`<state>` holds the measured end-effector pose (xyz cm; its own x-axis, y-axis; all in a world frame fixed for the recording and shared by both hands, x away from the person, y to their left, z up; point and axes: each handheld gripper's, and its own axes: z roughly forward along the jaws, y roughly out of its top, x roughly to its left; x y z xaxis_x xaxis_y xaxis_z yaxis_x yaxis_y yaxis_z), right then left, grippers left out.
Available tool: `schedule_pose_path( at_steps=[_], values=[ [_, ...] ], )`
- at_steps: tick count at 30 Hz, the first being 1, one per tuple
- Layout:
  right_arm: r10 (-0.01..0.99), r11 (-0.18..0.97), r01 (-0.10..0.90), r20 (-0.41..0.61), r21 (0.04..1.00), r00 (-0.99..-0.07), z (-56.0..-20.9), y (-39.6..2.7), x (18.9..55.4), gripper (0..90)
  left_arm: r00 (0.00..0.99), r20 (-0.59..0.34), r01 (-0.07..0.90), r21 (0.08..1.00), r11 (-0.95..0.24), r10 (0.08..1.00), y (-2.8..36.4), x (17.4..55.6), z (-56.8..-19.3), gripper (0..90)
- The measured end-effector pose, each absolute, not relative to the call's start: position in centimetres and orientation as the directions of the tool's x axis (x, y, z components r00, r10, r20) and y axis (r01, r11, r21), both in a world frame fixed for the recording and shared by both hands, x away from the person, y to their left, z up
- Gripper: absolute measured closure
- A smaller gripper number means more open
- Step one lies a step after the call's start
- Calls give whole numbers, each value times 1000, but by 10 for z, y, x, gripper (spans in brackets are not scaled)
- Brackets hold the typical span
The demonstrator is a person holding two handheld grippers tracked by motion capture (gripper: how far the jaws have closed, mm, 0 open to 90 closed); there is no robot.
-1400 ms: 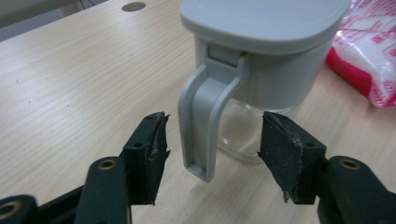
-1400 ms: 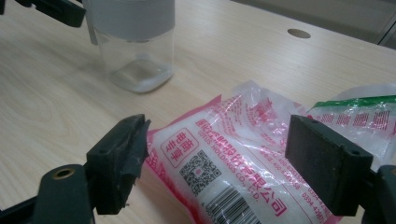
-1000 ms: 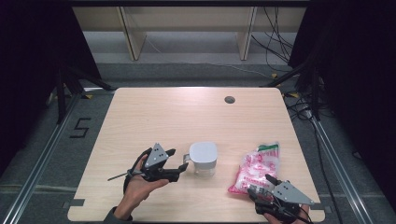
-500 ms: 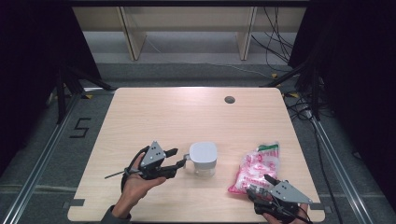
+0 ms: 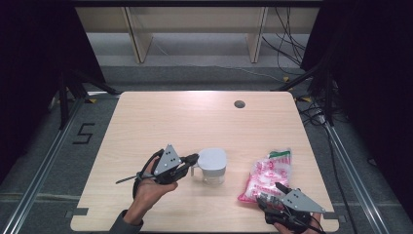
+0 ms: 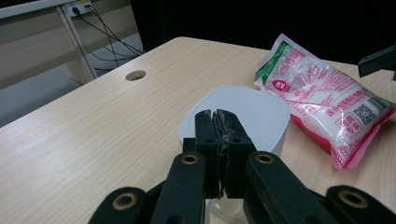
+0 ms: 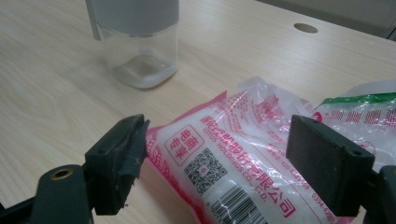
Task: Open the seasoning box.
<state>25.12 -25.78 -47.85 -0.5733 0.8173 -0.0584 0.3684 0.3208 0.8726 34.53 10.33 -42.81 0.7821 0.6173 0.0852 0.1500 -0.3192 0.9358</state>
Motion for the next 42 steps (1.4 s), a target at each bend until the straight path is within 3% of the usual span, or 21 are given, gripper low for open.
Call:
schedule_pose_path(
  at_steps=[5,7,16,20,30,33,34,35,38,40,42],
  values=[
    [813,328,364,-64,872,-579,-479,-257,252,211,785,80,169,926,-337,614,98,356,-437,892],
    [816,315,368,-52,875,-575,-478,-256,252,211,790,27,199,934,-298,612,98,362,-443,892],
    [798,323,352,-53,878,-600,-478,-253,255,231,791,38,195,931,-309,610,100,362,-442,890],
    [813,300,350,-45,887,-581,-476,-248,261,166,793,14,207,934,-291,608,102,363,-443,884],
    [751,360,301,-83,883,-655,-474,-220,282,169,795,16,205,934,-293,606,103,363,-443,884],
    [738,364,298,-79,882,-670,-473,-210,292,279,794,14,207,933,-293,607,103,363,-443,884],
    [738,364,298,-79,882,-670,-473,-210,292,279,793,10,211,934,-290,609,103,363,-443,884],
    [730,358,303,-63,883,-680,-471,-206,298,357,794,11,207,935,-288,607,104,363,-443,884],
    [724,349,302,-51,887,-688,-469,-203,305,471,795,11,206,935,-287,606,104,363,-443,883],
    [719,343,323,-25,882,-694,-469,-202,305,486,796,9,207,936,-286,605,104,363,-443,882],
    [707,340,289,-41,895,-706,-466,-200,311,616,793,3,211,937,-279,609,104,362,-444,882]
  ],
)
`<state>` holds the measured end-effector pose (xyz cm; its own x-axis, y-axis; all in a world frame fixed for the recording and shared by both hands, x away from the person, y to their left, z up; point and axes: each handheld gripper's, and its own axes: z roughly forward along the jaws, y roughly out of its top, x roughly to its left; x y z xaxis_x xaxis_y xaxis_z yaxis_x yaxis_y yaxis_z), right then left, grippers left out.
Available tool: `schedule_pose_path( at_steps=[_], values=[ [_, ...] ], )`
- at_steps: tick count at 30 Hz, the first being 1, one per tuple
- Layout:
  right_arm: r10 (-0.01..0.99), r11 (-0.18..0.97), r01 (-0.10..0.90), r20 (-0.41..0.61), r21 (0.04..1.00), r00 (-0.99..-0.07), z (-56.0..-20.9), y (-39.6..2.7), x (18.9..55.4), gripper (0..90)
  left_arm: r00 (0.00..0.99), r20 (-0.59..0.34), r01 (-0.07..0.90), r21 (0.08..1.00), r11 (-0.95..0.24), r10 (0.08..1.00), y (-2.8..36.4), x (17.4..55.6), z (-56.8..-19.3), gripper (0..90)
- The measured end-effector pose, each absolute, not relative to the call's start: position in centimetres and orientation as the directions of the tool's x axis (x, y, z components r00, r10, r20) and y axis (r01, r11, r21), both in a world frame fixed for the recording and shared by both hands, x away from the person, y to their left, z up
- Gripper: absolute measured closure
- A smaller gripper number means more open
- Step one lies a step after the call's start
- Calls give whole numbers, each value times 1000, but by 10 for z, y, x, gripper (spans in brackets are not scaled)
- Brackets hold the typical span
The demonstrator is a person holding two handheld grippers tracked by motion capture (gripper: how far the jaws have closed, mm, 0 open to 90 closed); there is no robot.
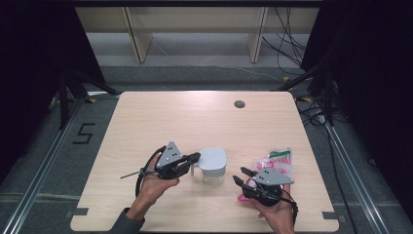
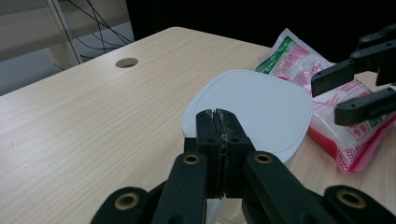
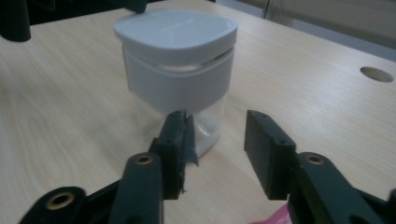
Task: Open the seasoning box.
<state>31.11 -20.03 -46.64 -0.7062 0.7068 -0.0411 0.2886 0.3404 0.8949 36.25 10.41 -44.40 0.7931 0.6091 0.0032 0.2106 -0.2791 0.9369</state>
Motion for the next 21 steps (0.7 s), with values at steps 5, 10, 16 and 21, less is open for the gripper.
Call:
schedule_pose_path(
  at_steps=[5,10,16,21],
  values=[
    [710,318,262,-46,911,-703,-462,-199,317,751,797,-9,217,937,-274,604,105,364,-444,882],
    [686,320,270,-26,908,-727,-459,-192,322,841,795,-12,220,937,-270,607,106,364,-444,882],
    [672,331,264,-30,906,-740,-457,-182,326,900,793,-17,224,938,-266,609,106,364,-445,881],
    [657,335,261,-26,905,-754,-454,-177,330,900,792,-13,223,936,-271,610,107,364,-445,881]
  ],
)
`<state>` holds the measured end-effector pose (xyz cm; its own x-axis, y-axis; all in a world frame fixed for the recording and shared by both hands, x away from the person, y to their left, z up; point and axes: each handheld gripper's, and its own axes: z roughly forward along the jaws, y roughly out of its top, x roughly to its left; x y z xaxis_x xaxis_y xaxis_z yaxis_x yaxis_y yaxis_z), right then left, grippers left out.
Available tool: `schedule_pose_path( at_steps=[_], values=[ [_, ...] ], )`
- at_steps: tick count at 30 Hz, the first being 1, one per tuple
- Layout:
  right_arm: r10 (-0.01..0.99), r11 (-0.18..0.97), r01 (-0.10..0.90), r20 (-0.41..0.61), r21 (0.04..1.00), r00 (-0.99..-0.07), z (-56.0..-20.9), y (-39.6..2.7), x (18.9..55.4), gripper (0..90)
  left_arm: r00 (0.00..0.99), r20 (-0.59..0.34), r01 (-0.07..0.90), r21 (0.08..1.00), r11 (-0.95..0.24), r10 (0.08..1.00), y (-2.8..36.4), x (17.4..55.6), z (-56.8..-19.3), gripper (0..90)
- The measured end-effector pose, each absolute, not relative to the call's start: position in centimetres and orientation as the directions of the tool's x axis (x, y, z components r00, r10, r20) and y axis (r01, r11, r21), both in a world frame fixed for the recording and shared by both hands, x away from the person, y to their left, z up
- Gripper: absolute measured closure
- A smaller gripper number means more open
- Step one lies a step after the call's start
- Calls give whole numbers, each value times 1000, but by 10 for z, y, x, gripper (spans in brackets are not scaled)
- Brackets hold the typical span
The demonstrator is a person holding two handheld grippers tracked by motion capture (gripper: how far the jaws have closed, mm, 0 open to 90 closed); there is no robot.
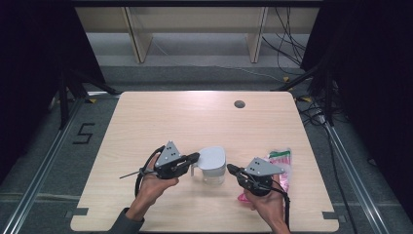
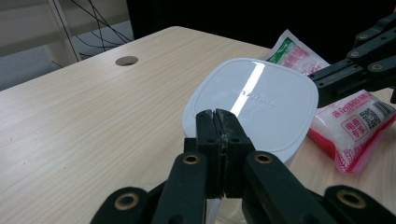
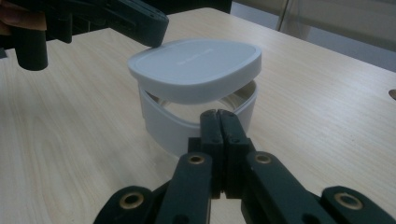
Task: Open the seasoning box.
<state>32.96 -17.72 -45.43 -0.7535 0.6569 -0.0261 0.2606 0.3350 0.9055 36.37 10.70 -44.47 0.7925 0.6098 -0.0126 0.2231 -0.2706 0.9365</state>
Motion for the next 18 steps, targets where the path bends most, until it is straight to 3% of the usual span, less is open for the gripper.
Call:
schedule_pose_path(
  at_steps=[9,12,16,18],
  values=[
    [662,342,249,-44,906,-748,-452,-170,331,900,792,-25,229,938,-259,610,108,364,-445,881],
    [649,348,286,-9,893,-761,-445,-167,328,900,791,-16,224,938,-265,612,109,365,-446,864],
    [644,353,245,-45,903,-763,-443,-166,333,900,789,-35,234,940,-247,614,114,366,-445,793],
    [644,352,256,-34,900,-764,-441,-165,333,900,782,-50,237,945,-223,621,120,365,-443,693]
  ],
)
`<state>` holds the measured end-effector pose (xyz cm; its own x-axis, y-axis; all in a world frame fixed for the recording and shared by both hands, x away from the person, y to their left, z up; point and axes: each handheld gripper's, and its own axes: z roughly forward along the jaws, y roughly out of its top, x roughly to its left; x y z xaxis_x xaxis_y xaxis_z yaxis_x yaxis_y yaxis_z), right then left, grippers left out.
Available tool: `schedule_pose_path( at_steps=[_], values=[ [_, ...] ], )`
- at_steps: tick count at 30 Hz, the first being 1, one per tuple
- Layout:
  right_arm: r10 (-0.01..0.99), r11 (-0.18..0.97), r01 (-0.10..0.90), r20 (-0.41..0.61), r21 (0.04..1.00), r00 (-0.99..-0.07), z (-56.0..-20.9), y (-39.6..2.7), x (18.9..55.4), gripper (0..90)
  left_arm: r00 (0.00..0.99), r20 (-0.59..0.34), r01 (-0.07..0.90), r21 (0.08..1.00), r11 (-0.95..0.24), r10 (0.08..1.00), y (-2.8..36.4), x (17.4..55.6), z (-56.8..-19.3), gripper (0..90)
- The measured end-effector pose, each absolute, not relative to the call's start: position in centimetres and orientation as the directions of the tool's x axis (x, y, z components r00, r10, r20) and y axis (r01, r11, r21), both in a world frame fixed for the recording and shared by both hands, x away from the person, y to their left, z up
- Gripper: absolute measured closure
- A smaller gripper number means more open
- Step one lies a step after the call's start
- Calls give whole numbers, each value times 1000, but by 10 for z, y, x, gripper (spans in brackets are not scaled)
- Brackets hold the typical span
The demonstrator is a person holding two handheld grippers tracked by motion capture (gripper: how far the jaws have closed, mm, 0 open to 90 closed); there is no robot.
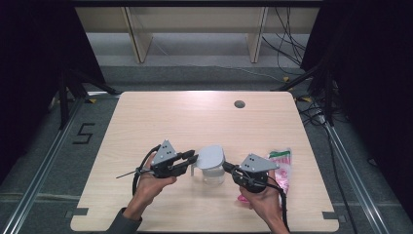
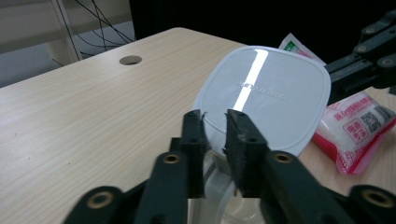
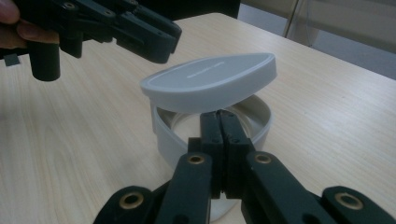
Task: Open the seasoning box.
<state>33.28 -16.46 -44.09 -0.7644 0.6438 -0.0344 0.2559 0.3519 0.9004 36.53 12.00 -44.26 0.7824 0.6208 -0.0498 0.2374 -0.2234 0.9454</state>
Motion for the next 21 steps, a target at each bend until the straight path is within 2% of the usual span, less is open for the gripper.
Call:
schedule_pose_path(
  at_steps=[1,2,4,8,10,11,14,21],
  values=[
    [637,355,241,-46,903,-769,-440,-163,334,900,781,-48,236,946,-223,623,123,364,-441,693],
    [631,353,250,-32,901,-775,-439,-161,335,900,782,-33,230,943,-240,622,127,362,-439,627],
    [638,348,261,-24,900,-769,-438,-159,336,900,785,-30,242,934,-262,619,130,357,-440,552],
    [630,351,226,-51,909,-775,-437,-155,339,900,794,5,242,915,-324,607,137,352,-449,467],
    [634,347,254,-26,903,-773,-435,-152,339,900,795,2,246,913,-326,607,139,352,-452,440],
    [630,346,231,-43,910,-775,-435,-150,340,900,777,-12,275,906,-322,629,143,350,-456,433],
    [629,344,249,-25,905,-777,-433,-147,339,900,775,-6,266,910,-318,632,145,351,-458,419],
    [616,350,209,-56,913,-786,-430,-134,343,900,762,13,265,907,-329,648,138,342,-462,332]
  ],
)
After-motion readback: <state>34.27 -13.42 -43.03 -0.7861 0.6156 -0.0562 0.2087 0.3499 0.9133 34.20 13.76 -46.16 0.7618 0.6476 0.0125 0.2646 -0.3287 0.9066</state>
